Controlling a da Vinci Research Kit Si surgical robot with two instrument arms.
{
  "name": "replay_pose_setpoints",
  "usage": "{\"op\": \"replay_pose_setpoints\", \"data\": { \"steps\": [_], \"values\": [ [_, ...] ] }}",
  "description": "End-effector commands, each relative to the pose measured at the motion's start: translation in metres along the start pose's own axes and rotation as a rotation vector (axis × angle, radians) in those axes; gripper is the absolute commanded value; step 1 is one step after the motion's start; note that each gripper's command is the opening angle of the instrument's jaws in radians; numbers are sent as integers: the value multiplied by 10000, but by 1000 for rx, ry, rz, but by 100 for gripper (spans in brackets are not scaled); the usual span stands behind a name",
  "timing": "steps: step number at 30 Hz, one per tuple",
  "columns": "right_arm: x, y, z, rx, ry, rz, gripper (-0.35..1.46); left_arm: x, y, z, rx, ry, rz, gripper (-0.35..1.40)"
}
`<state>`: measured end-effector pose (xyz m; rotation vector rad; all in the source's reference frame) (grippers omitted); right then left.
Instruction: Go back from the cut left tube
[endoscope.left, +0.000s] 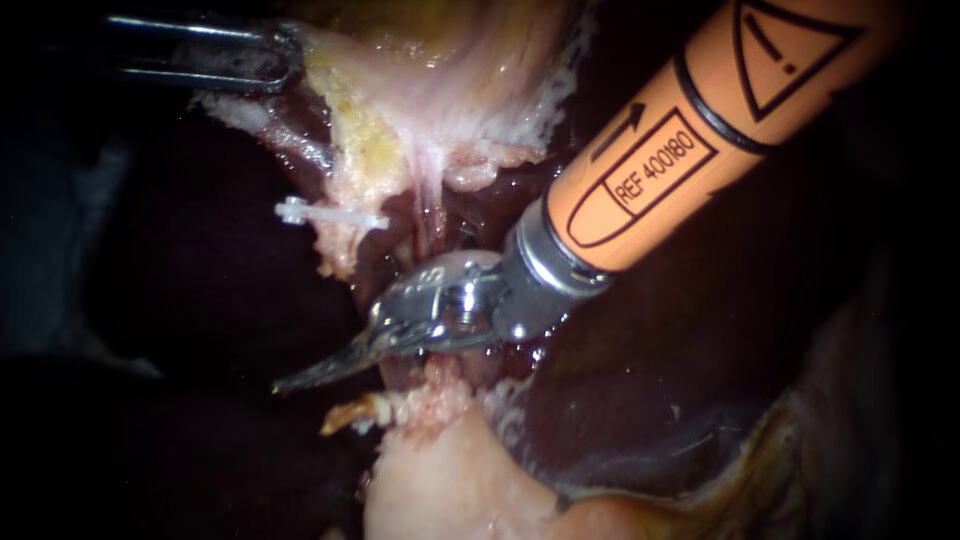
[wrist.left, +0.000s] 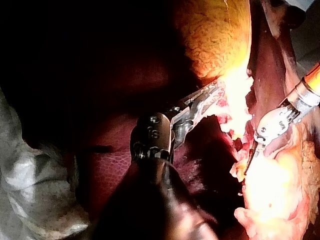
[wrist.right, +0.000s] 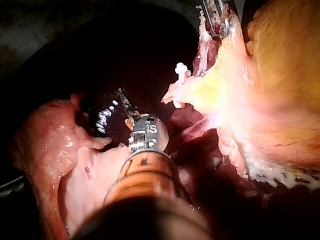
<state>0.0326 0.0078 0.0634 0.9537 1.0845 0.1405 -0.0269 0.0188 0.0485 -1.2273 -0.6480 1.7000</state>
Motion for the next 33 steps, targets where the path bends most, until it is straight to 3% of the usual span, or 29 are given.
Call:
{"op": "replay_pose_setpoints", "data": {
  "steps": [1,5,6,8,9,11,12,15,22,27,33],
  "values": [
    [-1,0,0,0,0,1,-35,0,0,0,0,0,0,-35],
    [-2,0,1,0,-1,-24,-35,0,0,0,0,0,0,-35],
    [-2,0,1,-3,-1,-24,-25,0,0,0,0,0,0,-35],
    [-3,1,2,-12,1,-37,44,0,0,0,0,0,0,-35],
    [-4,1,2,-19,2,-37,69,0,0,0,0,0,0,-35],
    [-4,2,2,-39,7,-37,104,0,0,-1,0,0,0,-35],
    [-4,1,2,-48,9,-37,111,0,0,-1,0,0,0,-35],
    [-5,1,2,-55,11,-37,125,0,0,-1,0,0,1,-35],
    [-5,-1,-1,-101,23,-36,135,0,0,-2,-1,0,1,-35],
    [-13,-18,-15,-321,64,-68,145,0,0,-2,-1,0,1,-35],
    [-21,-48,-51,-463,54,-141,145,-1,-2,-2,-2,-1,1,-35]
  ]
}}
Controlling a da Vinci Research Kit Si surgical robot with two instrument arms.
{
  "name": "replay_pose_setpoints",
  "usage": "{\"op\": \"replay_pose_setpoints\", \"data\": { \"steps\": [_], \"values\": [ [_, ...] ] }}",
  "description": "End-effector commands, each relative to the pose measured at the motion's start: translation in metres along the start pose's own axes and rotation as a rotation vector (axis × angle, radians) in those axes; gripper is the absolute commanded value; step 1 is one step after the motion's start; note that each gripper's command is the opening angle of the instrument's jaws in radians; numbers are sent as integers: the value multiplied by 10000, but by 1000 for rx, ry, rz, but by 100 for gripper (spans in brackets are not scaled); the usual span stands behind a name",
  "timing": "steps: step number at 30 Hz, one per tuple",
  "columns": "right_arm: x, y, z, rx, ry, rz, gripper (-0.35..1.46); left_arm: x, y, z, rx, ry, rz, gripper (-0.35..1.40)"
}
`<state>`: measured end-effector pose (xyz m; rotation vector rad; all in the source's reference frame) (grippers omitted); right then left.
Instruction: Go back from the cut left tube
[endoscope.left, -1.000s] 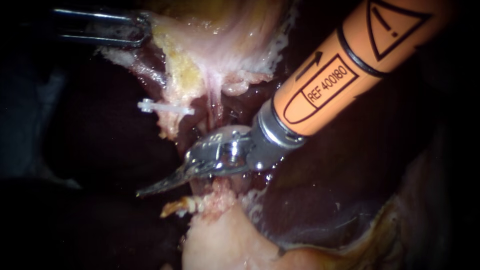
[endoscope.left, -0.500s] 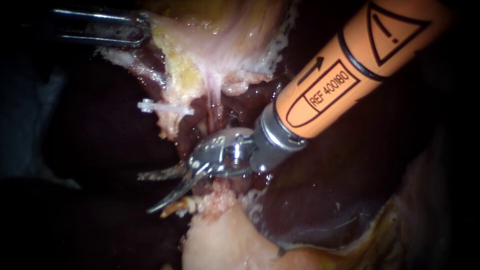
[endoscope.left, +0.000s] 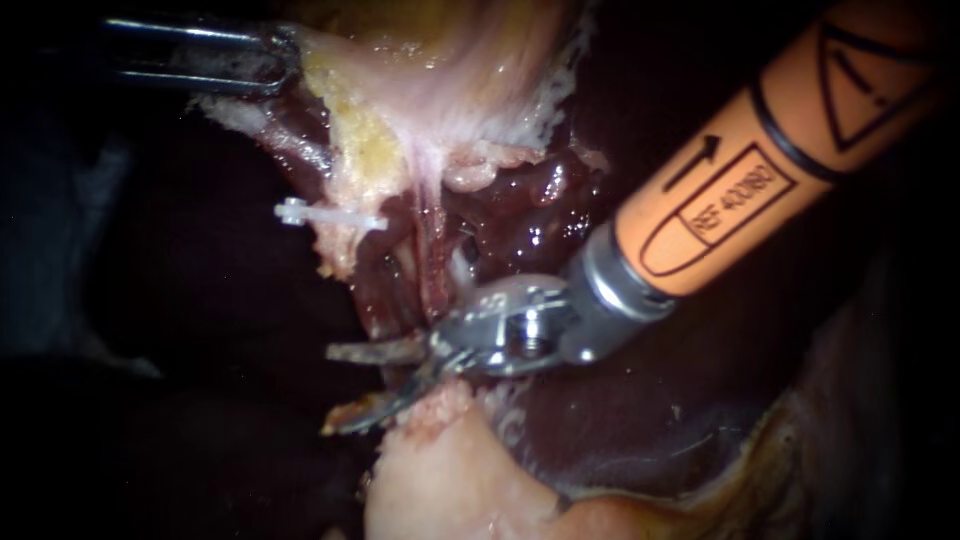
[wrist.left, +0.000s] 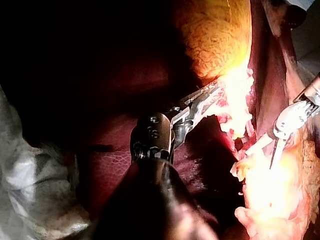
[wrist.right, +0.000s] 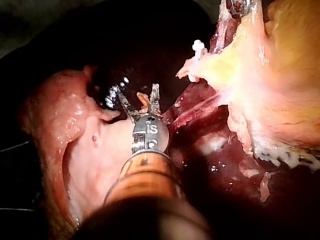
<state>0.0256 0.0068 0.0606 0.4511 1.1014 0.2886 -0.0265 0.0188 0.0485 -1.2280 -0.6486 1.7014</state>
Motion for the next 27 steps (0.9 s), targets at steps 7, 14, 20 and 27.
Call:
{"op": "replay_pose_setpoints", "data": {
  "steps": [7,14,20,27],
  "values": [
    [4,7,-75,-129,-27,-68,145,-1,-1,1,0,0,1,-35],
    [-10,11,-133,-199,-57,-90,145,-1,-1,1,0,0,1,-35],
    [-24,12,-164,-182,-63,-102,145,-2,-1,1,0,0,1,-35],
    [-25,17,-180,-183,-66,-107,145,-2,-1,1,0,0,1,-35]
  ]
}}
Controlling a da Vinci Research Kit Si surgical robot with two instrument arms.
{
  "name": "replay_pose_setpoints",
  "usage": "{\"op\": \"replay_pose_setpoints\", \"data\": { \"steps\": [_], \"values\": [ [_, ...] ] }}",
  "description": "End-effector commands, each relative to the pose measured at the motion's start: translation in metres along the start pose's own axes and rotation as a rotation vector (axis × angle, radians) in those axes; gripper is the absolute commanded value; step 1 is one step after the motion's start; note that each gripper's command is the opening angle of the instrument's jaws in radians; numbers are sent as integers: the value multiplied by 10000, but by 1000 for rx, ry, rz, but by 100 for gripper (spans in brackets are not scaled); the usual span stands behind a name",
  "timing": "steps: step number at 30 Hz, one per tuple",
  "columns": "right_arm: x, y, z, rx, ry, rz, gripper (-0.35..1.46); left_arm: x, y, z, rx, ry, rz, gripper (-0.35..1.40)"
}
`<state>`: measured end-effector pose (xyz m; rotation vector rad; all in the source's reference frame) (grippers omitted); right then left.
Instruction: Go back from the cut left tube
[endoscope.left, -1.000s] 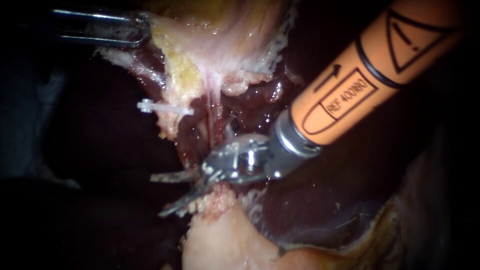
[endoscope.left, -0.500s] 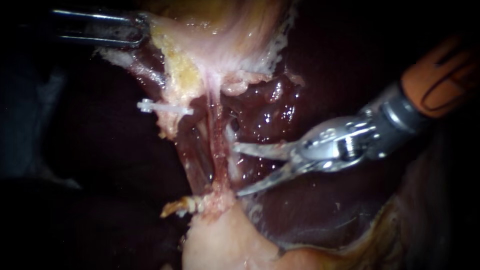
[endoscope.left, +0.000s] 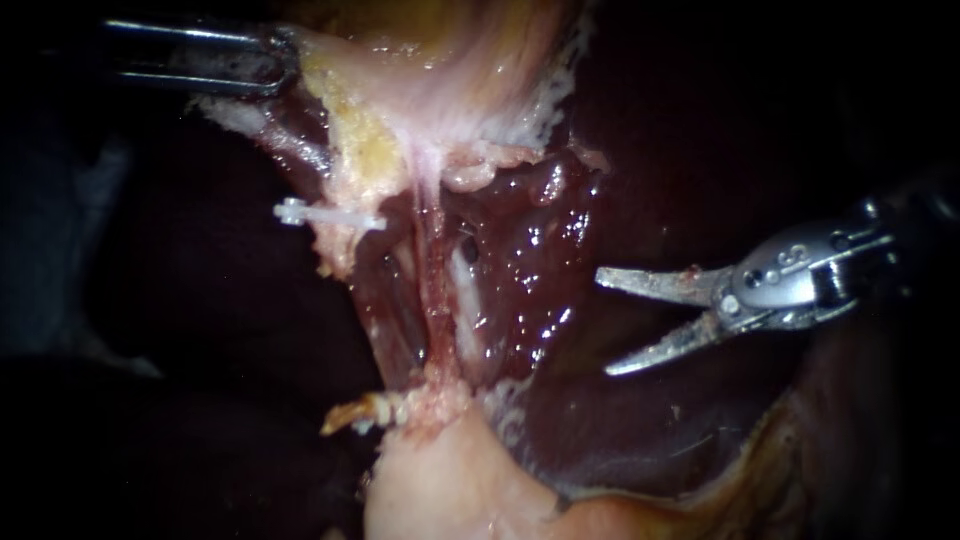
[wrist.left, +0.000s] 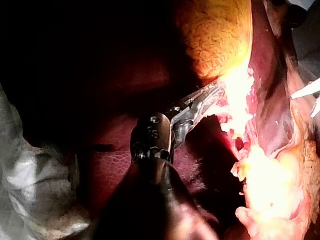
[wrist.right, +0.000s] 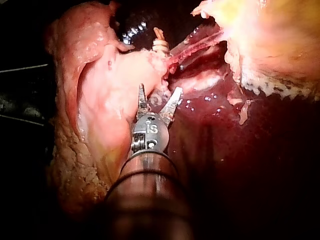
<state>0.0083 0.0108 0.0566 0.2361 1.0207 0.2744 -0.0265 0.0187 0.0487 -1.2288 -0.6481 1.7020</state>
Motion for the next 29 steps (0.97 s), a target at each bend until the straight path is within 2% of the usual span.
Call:
{"op": "replay_pose_setpoints", "data": {
  "steps": [1,8,18,27,29],
  "values": [
    [0,0,-1,0,0,1,145,0,0,1,0,0,0,-35],
    [0,0,-2,1,1,1,145,-12,-2,15,-5,2,7,-35],
    [-1,1,-2,1,1,1,145,-42,-4,51,-7,-28,32,-35],
    [0,0,-2,4,1,1,145,-45,-7,55,-7,-32,35,-35],
    [3,0,1,39,12,3,143,-44,-7,52,-9,-33,34,-35]
  ]
}}
